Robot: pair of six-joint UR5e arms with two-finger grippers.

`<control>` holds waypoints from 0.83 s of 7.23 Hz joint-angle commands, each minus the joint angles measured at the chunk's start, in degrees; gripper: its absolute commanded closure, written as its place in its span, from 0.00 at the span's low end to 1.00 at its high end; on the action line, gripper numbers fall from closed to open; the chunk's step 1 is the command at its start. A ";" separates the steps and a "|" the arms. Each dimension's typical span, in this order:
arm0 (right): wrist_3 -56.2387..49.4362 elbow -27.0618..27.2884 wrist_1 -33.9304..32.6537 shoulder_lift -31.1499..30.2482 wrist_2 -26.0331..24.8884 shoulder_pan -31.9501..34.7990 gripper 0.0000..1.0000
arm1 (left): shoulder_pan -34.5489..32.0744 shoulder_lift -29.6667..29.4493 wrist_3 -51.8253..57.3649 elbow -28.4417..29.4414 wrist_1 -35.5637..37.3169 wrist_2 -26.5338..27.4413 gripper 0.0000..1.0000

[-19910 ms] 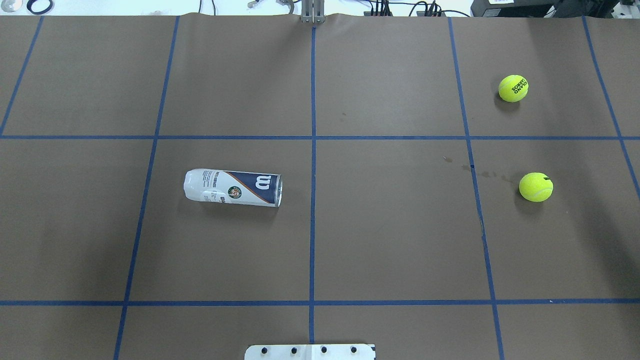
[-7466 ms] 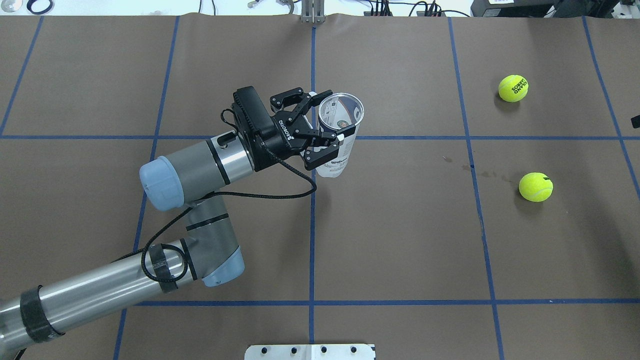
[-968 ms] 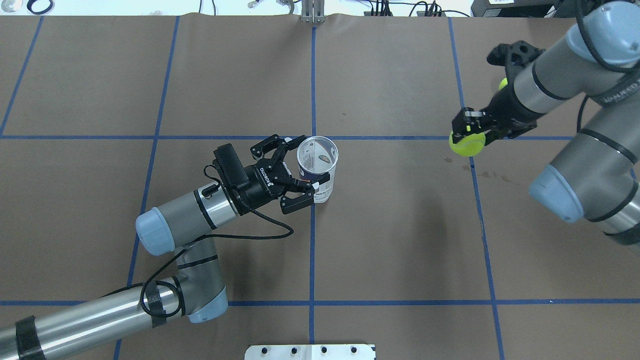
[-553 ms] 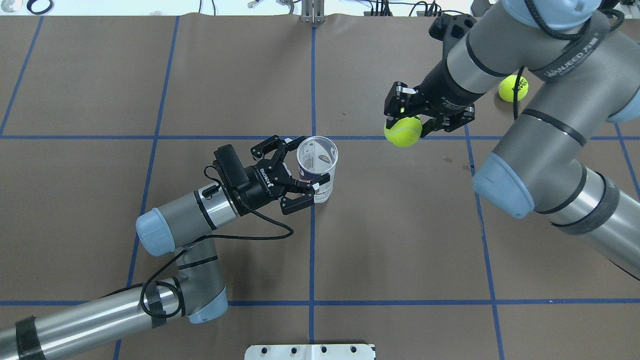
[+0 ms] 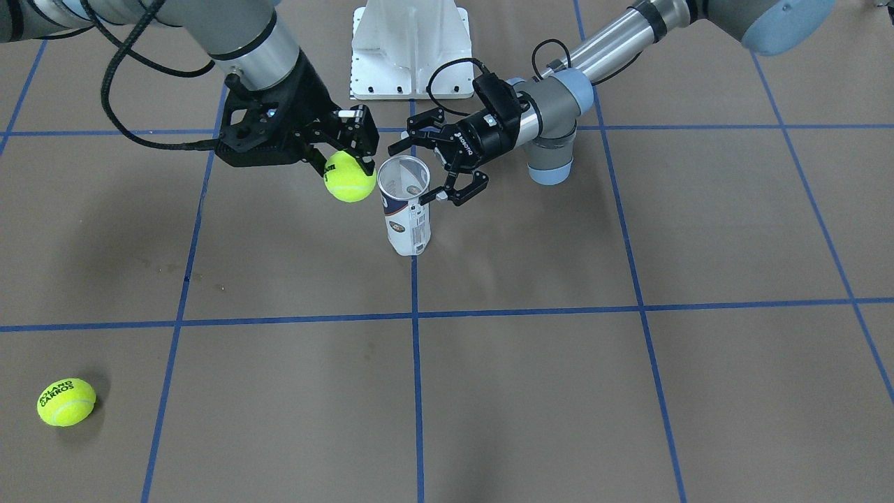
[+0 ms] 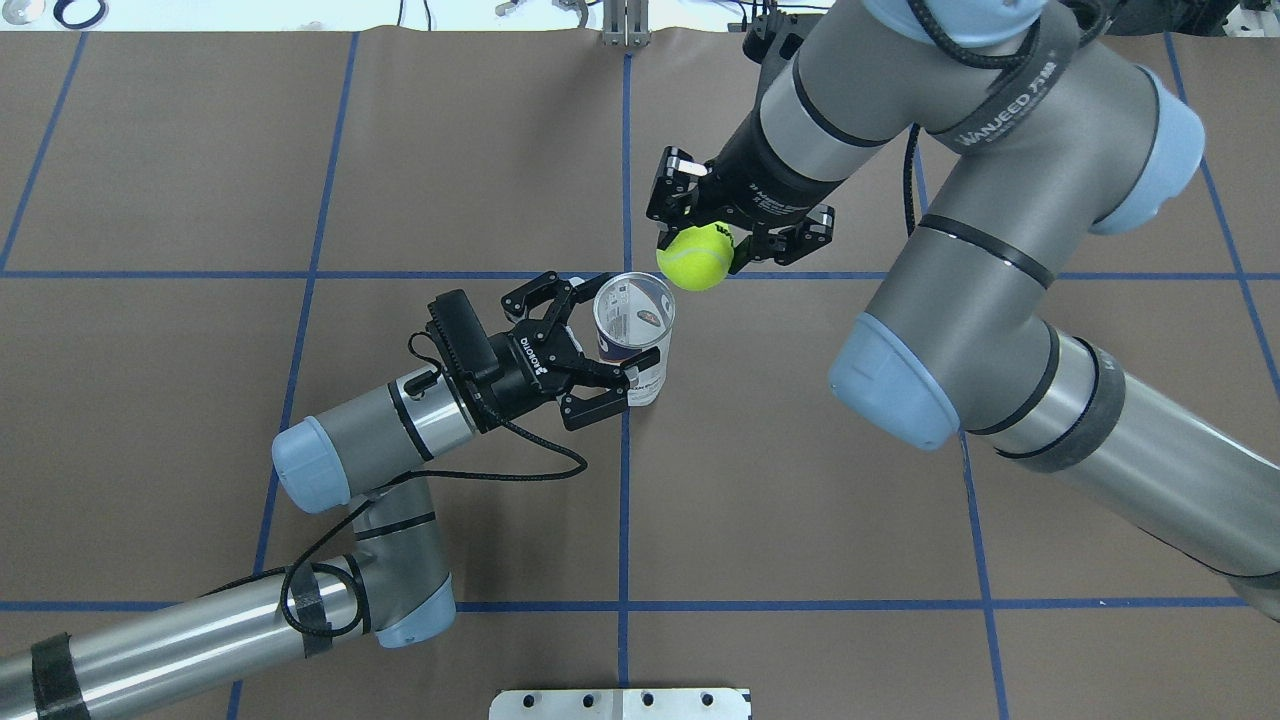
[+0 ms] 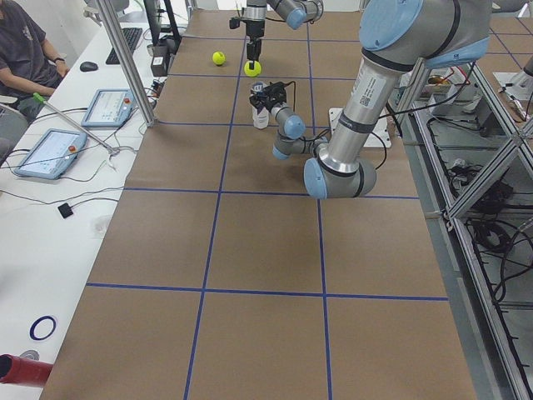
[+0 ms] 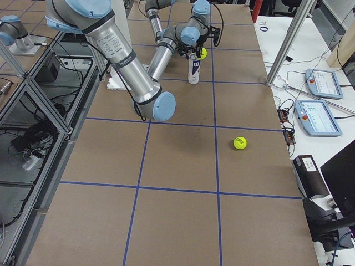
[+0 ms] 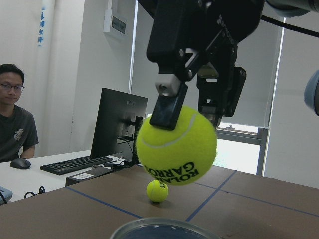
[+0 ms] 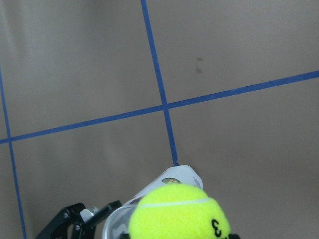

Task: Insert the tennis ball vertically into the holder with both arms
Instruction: 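Carry the ball with the right gripper over the can's opening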

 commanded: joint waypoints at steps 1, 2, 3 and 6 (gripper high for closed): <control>0.74 -0.42 -0.02 1.04 -2.91 -2.22 1.00 | 0.05 0.01 0.00 0.07 0.00 0.02 0.01; 0.74 -0.42 -0.02 1.04 -3.27 -2.67 1.00 | -0.03 0.01 0.00 -0.02 0.00 -0.06 0.01; 0.74 -0.50 -0.02 1.04 -3.36 -2.76 1.00 | 0.05 -0.08 0.00 -0.02 0.00 -0.06 0.01; 0.74 -0.24 -0.02 0.95 -4.77 -3.99 1.00 | 0.05 -0.08 0.00 0.06 0.00 -0.06 0.01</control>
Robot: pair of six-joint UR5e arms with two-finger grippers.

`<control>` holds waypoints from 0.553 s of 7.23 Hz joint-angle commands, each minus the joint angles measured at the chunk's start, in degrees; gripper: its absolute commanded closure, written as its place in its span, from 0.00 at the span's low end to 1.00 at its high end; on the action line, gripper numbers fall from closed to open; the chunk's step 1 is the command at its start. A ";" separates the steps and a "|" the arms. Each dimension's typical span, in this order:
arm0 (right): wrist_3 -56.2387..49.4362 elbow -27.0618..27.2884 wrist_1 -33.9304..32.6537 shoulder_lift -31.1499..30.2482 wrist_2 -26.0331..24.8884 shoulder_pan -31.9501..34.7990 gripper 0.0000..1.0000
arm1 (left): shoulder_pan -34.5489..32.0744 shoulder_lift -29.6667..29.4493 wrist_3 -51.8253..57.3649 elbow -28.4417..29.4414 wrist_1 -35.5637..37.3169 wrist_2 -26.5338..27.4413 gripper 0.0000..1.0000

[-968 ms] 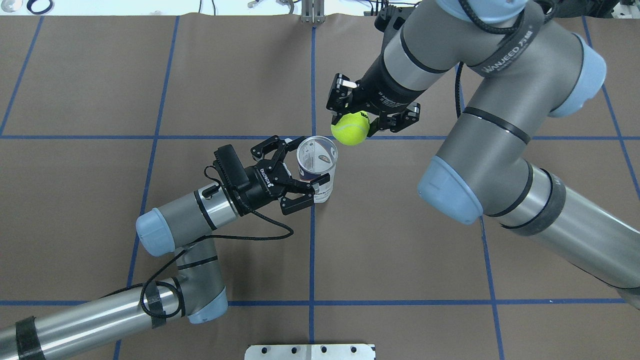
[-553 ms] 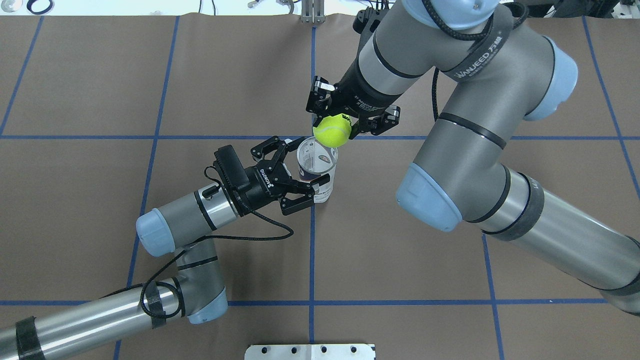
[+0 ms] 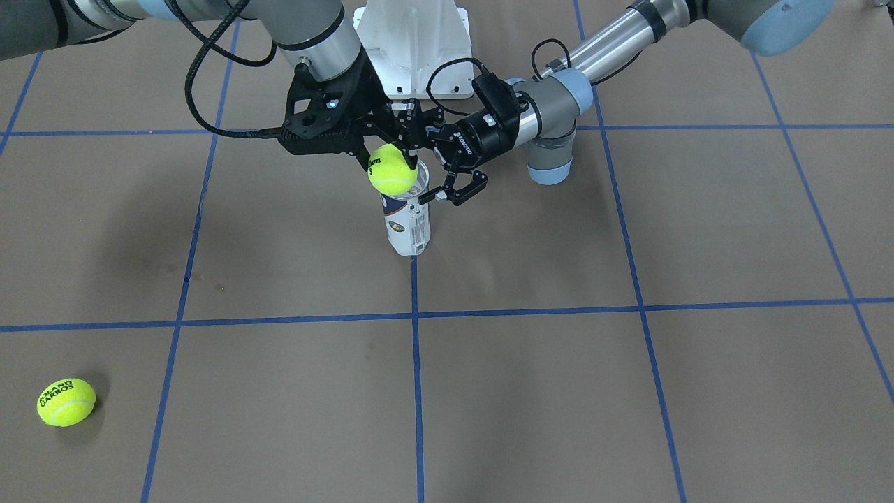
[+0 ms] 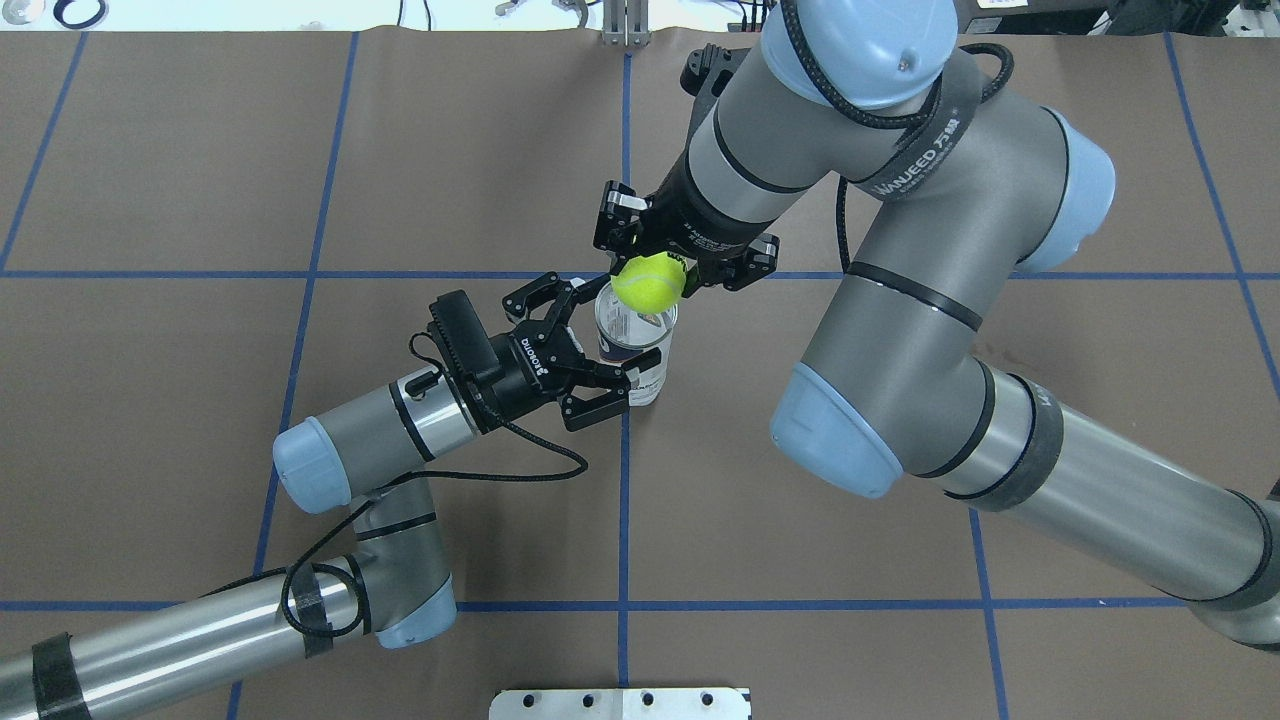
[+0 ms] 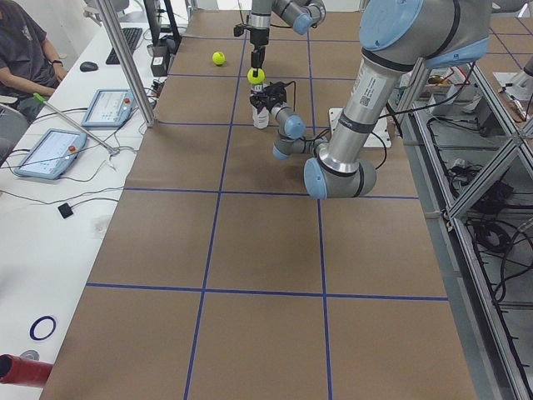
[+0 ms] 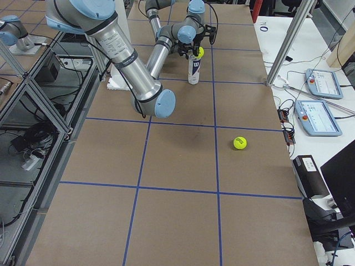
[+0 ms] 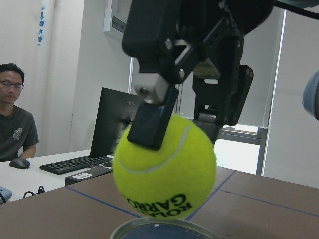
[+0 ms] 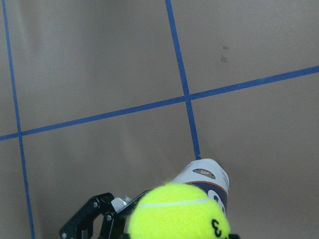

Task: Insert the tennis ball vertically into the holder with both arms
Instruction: 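Lower the ball into the can and open the right gripper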

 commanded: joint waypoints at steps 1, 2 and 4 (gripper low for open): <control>0.00 0.23 0.00 -0.19 -0.41 -0.43 1.00 | 0.01 0.08 0.00 -0.04 0.00 -0.02 0.01; 0.00 0.49 -0.61 -0.10 -0.41 -0.43 1.00 | 0.01 0.08 0.00 -0.04 0.00 -0.02 0.01; 0.00 0.41 -0.62 0.07 -0.50 -1.05 1.00 | 0.01 0.08 0.00 -0.04 0.00 -0.02 0.01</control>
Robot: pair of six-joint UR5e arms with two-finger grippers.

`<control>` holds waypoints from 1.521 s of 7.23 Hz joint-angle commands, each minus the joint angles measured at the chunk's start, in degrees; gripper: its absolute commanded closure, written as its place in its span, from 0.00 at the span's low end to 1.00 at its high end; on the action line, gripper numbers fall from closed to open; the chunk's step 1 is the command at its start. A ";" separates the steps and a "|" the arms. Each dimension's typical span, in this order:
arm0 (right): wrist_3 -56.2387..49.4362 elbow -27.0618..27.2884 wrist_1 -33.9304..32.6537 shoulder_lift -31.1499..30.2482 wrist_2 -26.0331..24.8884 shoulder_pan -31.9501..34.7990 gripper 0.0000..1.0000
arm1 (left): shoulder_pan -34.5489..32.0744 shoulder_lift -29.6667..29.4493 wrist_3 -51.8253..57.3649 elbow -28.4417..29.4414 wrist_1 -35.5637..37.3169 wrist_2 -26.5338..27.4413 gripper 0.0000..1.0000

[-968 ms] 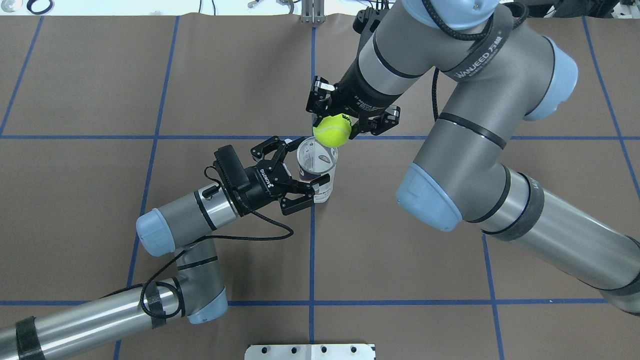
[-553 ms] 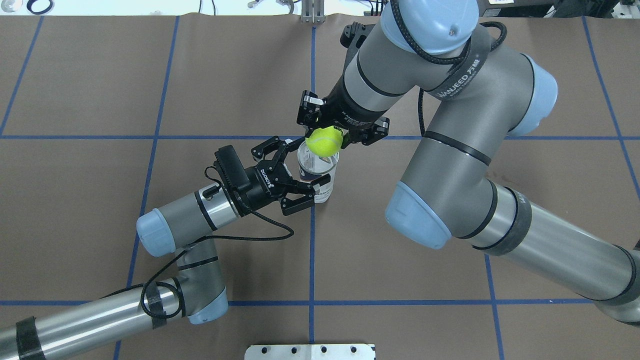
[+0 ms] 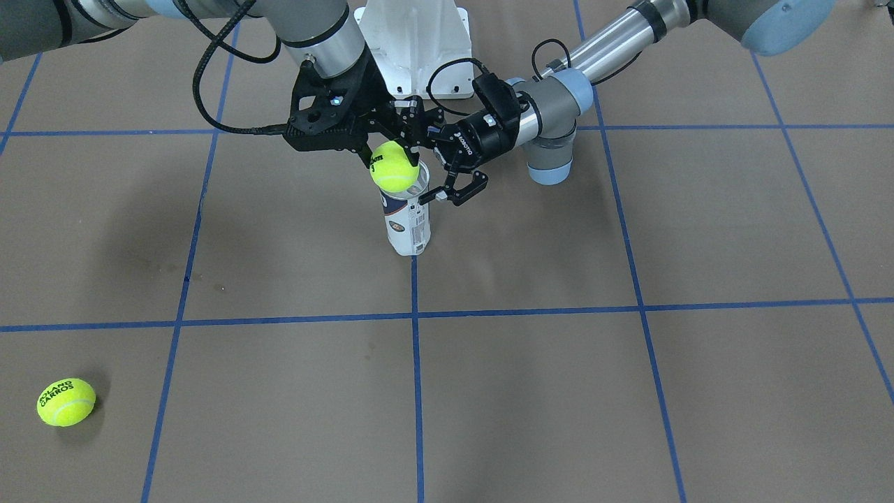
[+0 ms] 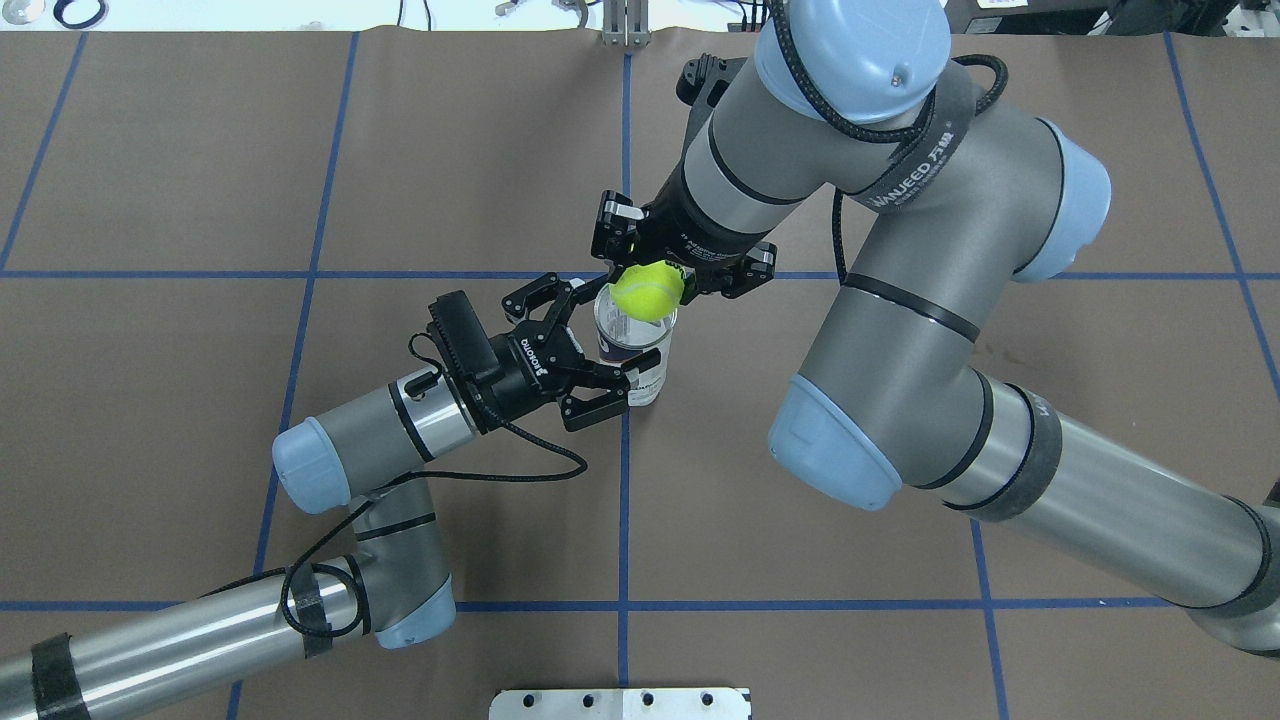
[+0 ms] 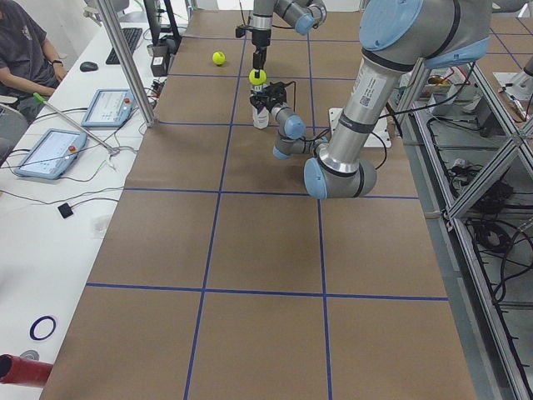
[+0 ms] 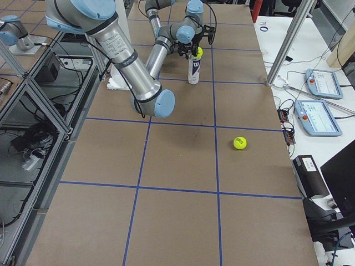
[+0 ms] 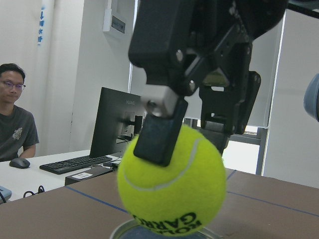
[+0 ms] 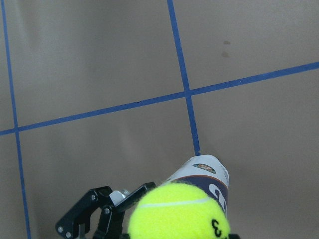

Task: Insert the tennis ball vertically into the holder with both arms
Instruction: 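Lower the ball into the can and open the right gripper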

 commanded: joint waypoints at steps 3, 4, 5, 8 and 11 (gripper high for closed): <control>0.00 -0.02 -0.16 0.23 -0.60 -0.89 0.84 | 0.00 0.01 0.00 0.05 -0.09 0.00 0.01; 0.00 0.06 -0.16 0.14 -0.86 -0.98 0.06 | 0.00 0.01 -0.09 -0.03 -0.09 0.00 0.01; 0.00 0.15 -0.16 0.14 -2.34 -1.24 0.01 | 0.00 0.01 -0.09 -0.03 -0.09 0.00 0.01; -0.18 1.81 -2.42 -0.21 -2.45 -1.16 0.01 | 0.00 0.01 -0.09 -0.03 -0.09 0.00 0.01; -14.70 3.06 -4.29 -11.25 -0.52 8.73 0.01 | 0.00 0.01 -0.09 -0.21 -0.17 0.00 0.01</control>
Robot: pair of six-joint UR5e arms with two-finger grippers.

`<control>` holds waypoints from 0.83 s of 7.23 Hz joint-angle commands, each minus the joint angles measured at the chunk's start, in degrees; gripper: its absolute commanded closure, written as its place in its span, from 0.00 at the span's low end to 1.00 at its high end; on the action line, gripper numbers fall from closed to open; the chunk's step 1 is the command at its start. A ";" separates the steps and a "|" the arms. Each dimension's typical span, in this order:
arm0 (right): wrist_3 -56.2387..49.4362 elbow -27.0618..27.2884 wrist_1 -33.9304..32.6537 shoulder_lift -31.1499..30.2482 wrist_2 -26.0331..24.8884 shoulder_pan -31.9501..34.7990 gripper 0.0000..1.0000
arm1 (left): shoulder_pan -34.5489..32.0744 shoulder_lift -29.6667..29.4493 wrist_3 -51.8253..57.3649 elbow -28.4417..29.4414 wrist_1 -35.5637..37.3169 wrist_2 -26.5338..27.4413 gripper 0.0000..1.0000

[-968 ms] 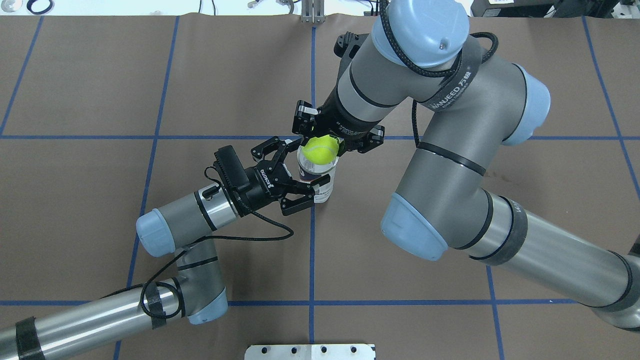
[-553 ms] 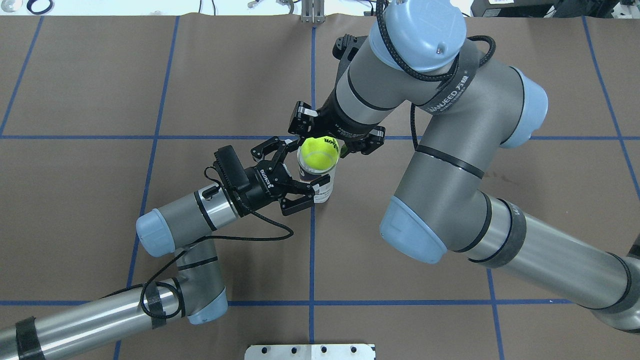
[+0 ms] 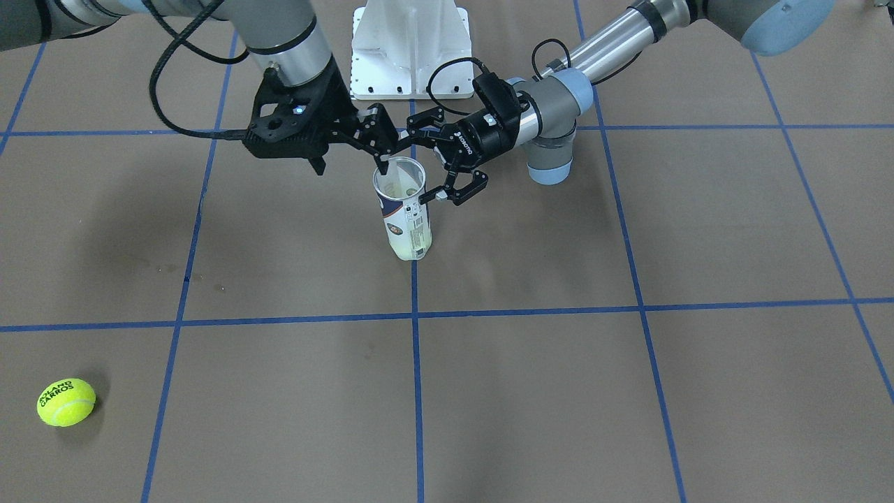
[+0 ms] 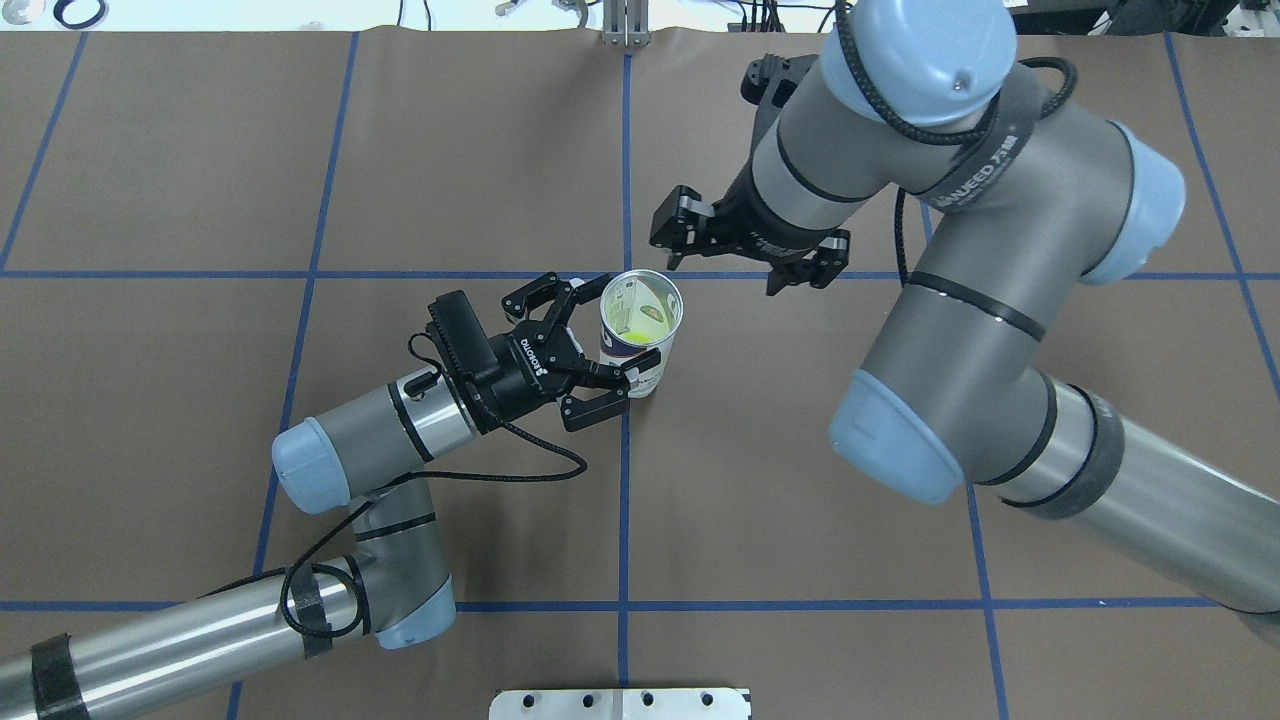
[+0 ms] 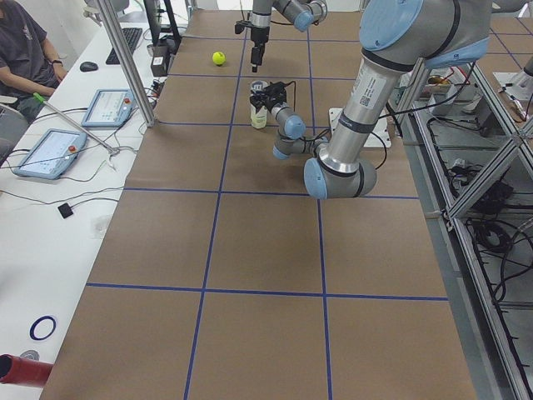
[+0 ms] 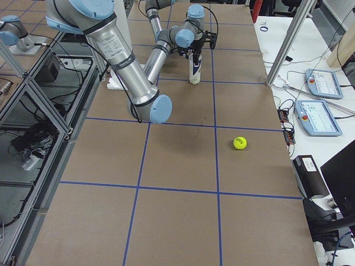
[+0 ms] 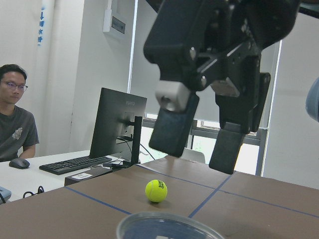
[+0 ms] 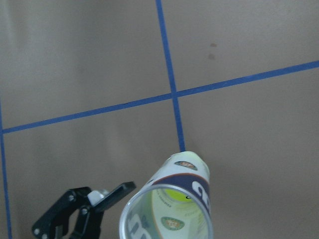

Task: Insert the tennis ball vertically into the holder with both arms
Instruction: 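Move the right gripper to the Wilson 3 tennis ball and grasp it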

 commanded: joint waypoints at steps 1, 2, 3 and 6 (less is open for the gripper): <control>-14.74 -2.45 0.00 -7.33 2.77 9.30 0.01 | 0.00 0.09 0.00 -0.07 -0.07 0.00 0.01; -20.47 -7.44 0.09 -7.62 4.18 13.53 0.01 | 0.00 0.09 0.00 -0.16 -0.07 0.00 0.01; -24.88 -14.19 0.35 -7.45 4.11 16.35 0.01 | 0.00 0.09 0.00 -0.16 -0.07 0.00 0.01; -25.88 -34.25 17.29 -6.92 3.93 21.12 0.01 | 0.00 0.17 0.00 -0.07 -0.07 0.00 0.01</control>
